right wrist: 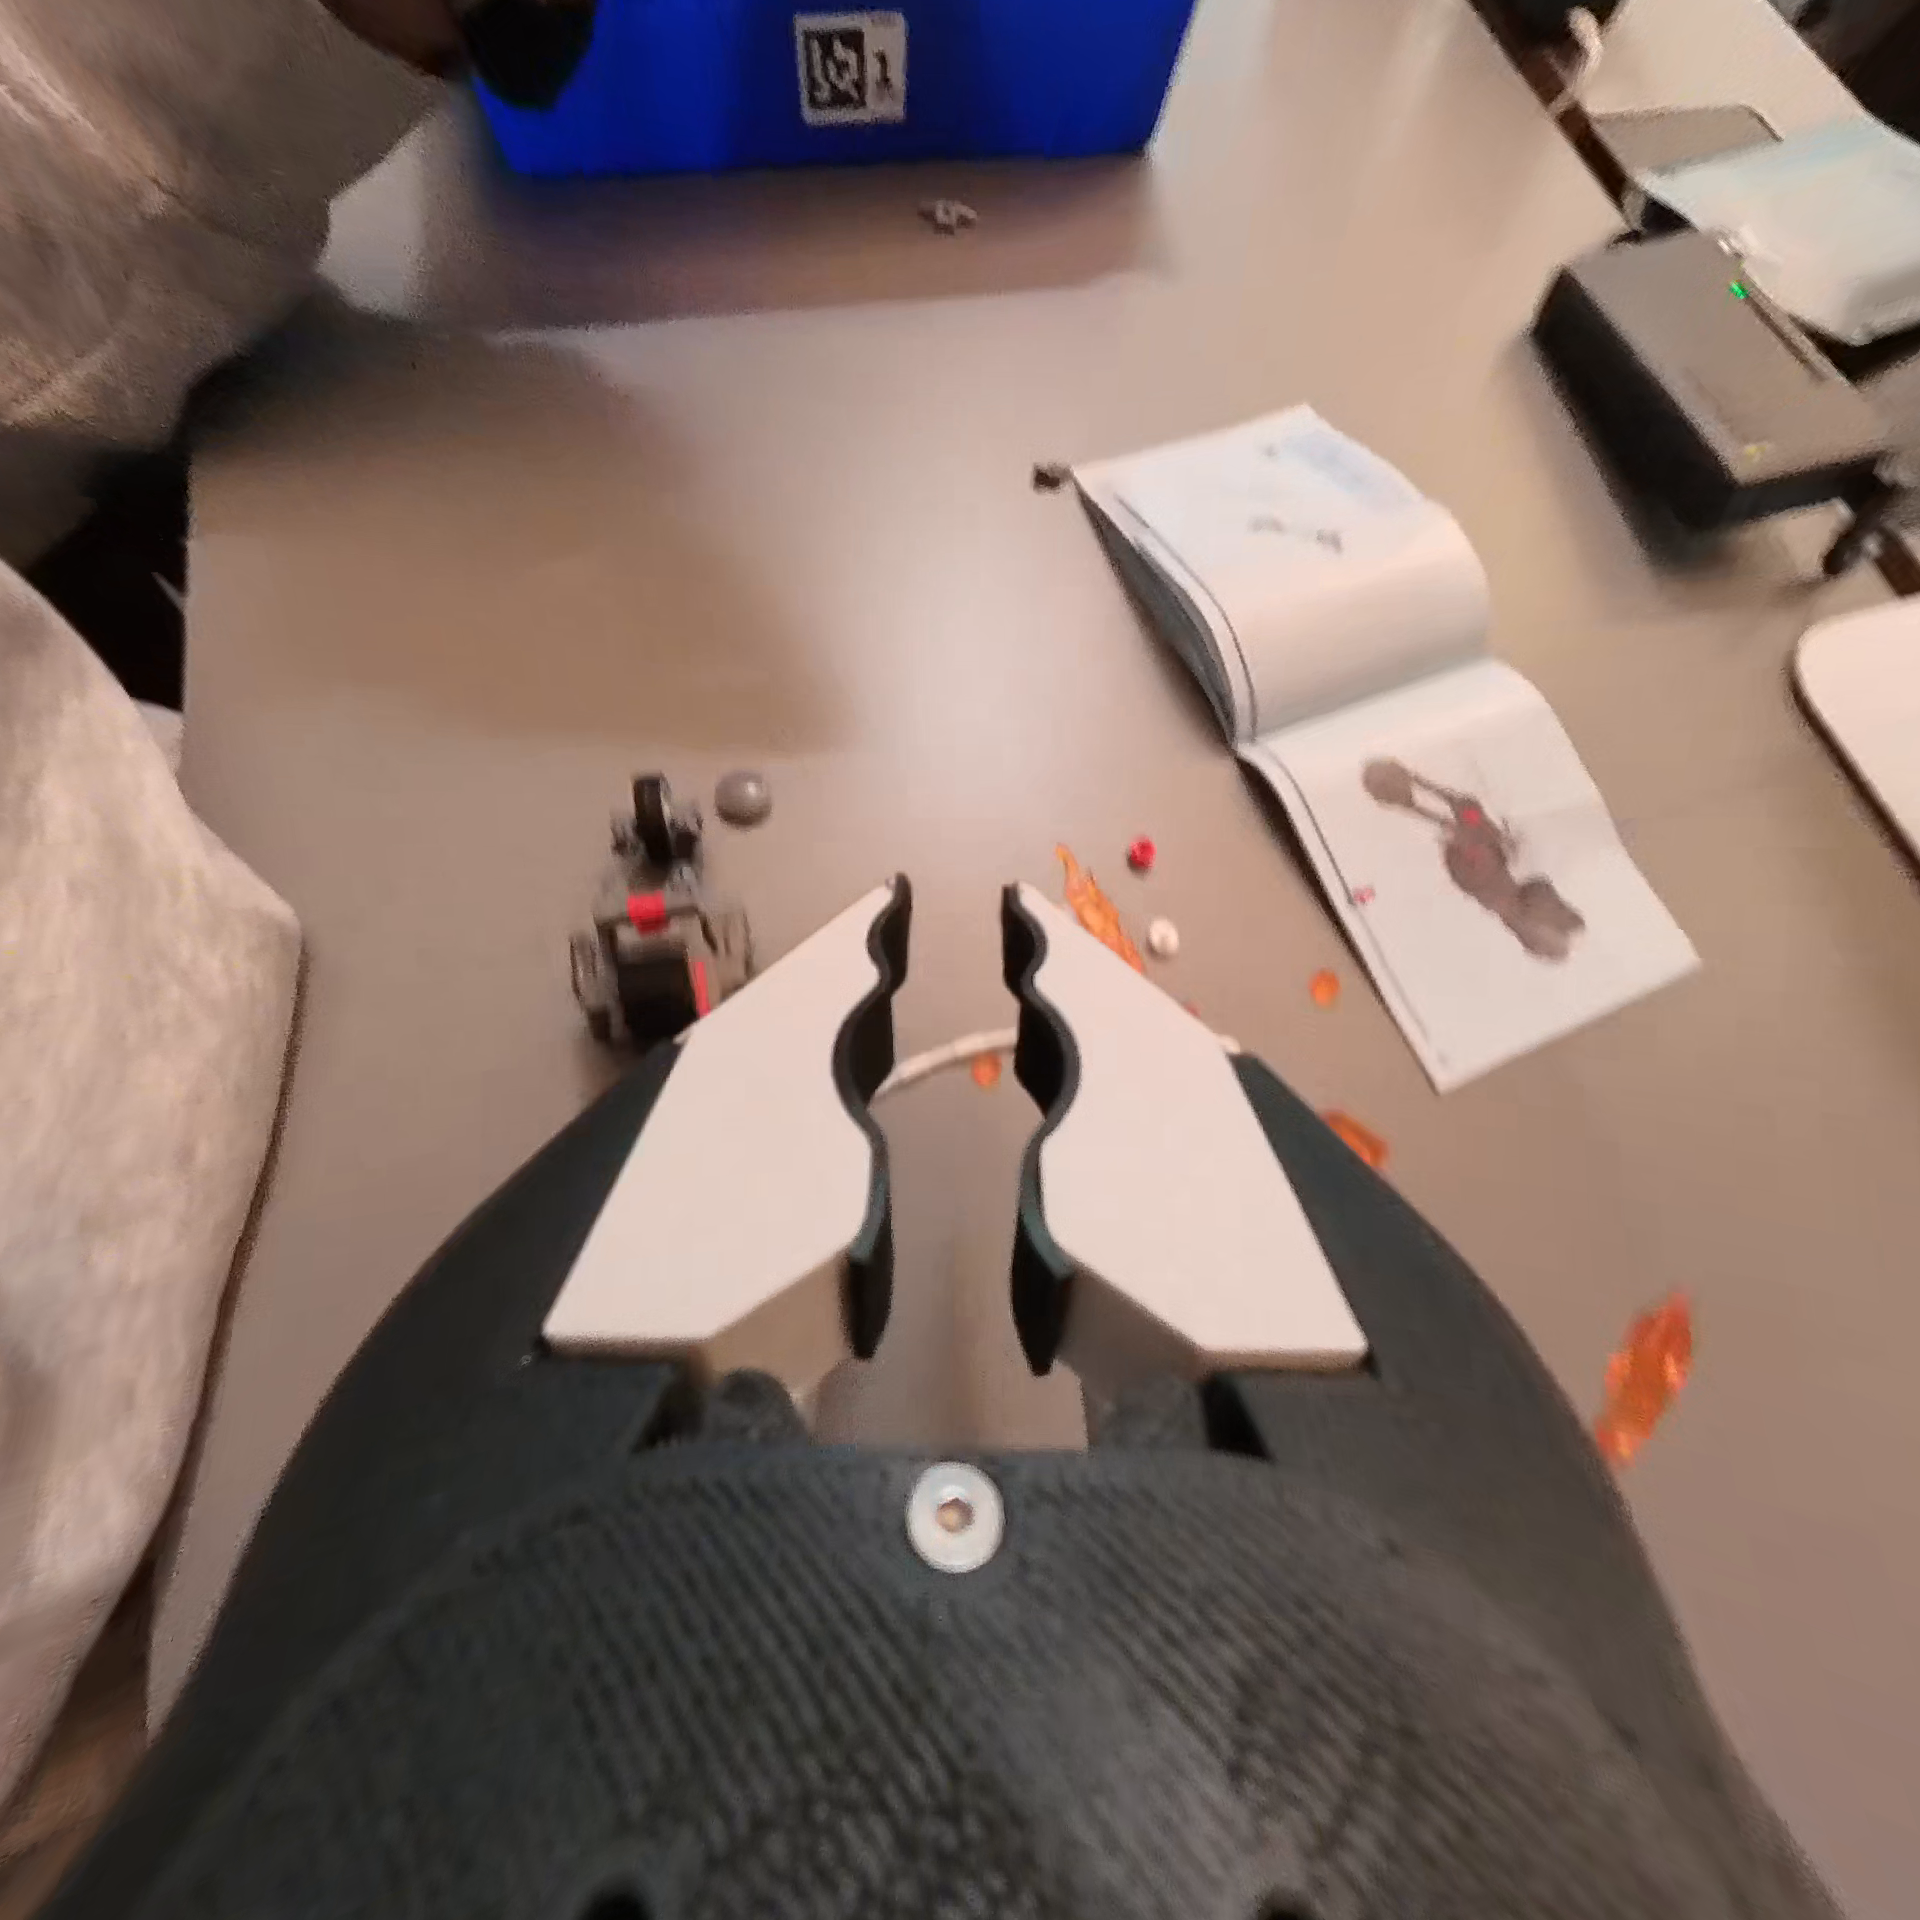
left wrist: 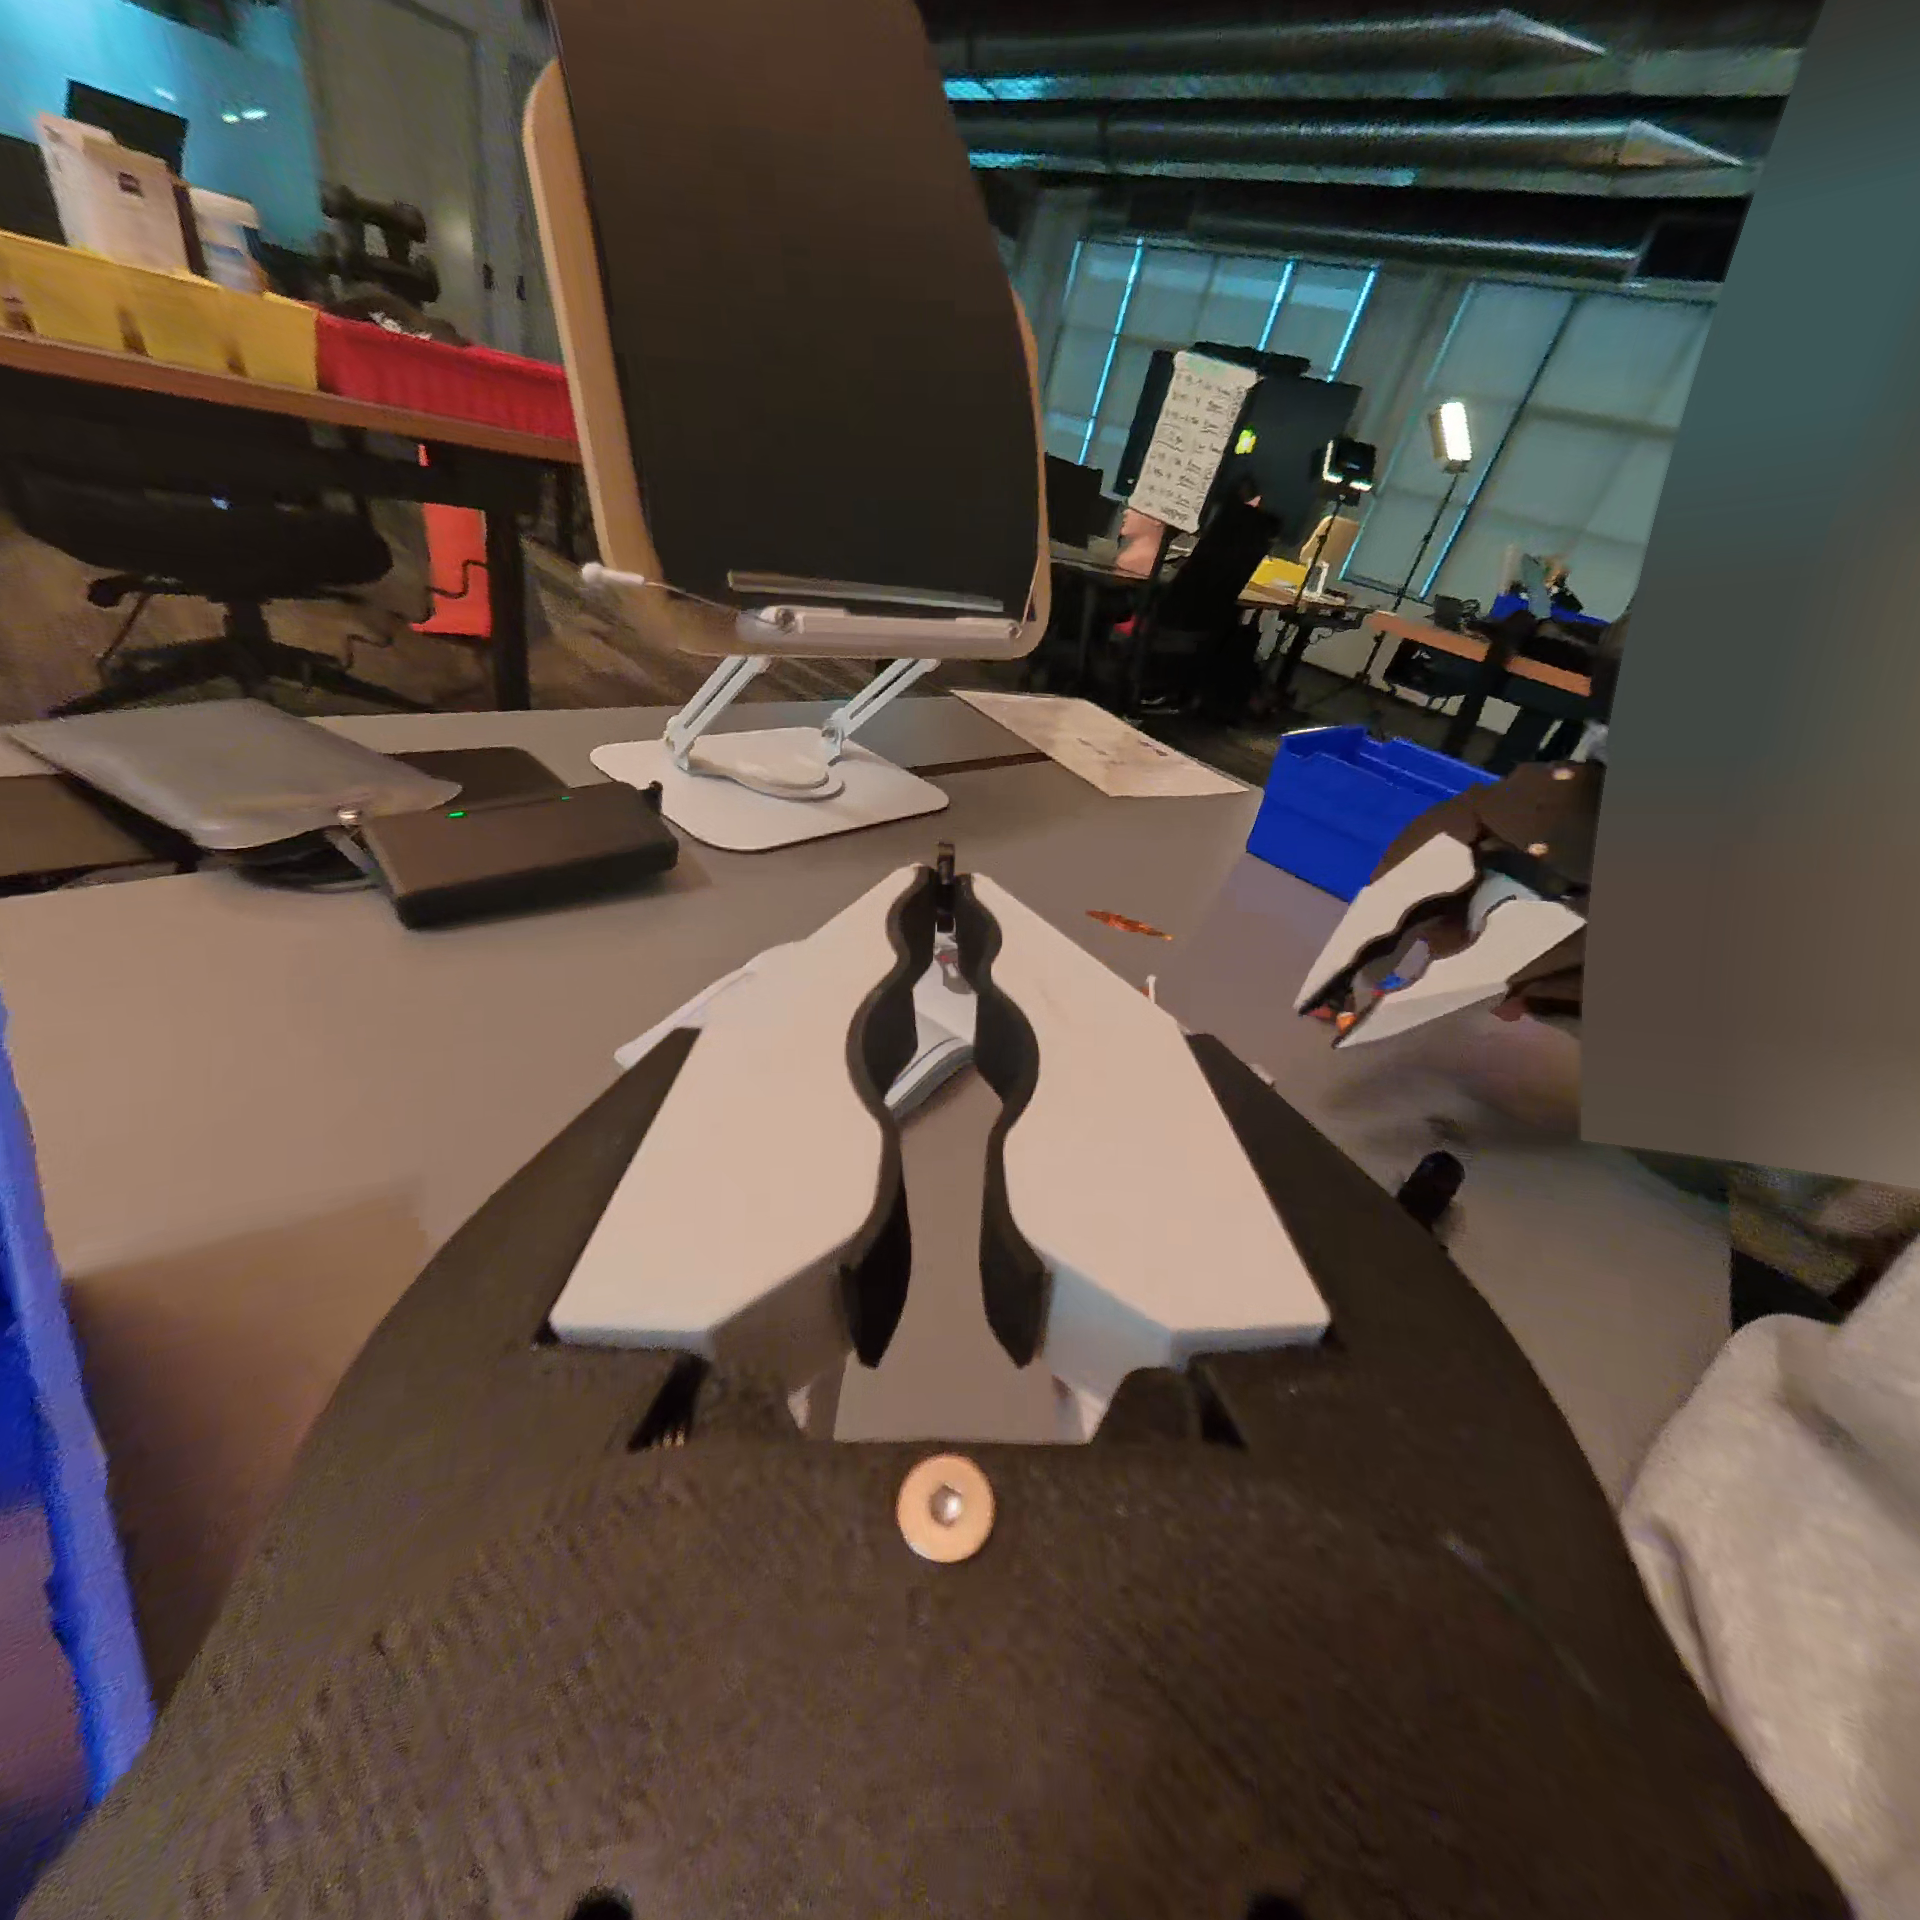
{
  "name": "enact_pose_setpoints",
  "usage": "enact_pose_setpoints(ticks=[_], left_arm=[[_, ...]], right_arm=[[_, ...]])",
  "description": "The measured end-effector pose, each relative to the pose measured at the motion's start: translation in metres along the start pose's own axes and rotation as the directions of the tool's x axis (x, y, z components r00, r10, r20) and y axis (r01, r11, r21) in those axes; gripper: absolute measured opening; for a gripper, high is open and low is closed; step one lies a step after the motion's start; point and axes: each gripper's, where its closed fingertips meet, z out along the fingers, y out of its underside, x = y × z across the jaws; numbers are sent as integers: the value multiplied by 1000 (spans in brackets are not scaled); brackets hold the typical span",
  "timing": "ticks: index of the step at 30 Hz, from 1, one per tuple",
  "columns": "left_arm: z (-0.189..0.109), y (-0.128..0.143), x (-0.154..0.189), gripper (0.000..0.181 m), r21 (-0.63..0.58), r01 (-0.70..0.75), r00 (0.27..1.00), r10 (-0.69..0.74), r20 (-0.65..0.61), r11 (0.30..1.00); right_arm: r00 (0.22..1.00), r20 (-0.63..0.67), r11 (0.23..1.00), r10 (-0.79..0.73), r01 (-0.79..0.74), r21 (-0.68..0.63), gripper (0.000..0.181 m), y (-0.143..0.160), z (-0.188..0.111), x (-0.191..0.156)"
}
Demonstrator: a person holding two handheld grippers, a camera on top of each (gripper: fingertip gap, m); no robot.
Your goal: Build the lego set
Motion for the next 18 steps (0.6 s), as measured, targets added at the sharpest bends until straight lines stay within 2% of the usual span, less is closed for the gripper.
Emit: enact_pose_setpoints(ticks=[5,10,16,18], left_arm=[[-35,-43,-4,1,95,12,1000,-13,8,995],[-55,-60,4,2,61,-99,994,95,60,993],[-87,-92,8,2,183,-102,993,88,82,978],[-99,-97,1,1,208,-93,992,72,104,974]], right_arm=[[992,95,996,-84,84,0,19,-44,42,-11],[966,195,984,-170,177,-20,24,-88,94,-19],[927,330,978,-177,204,-48,28,-136,178,-21],[900,369,960,-231,272,-64,32,-143,210,-25]])
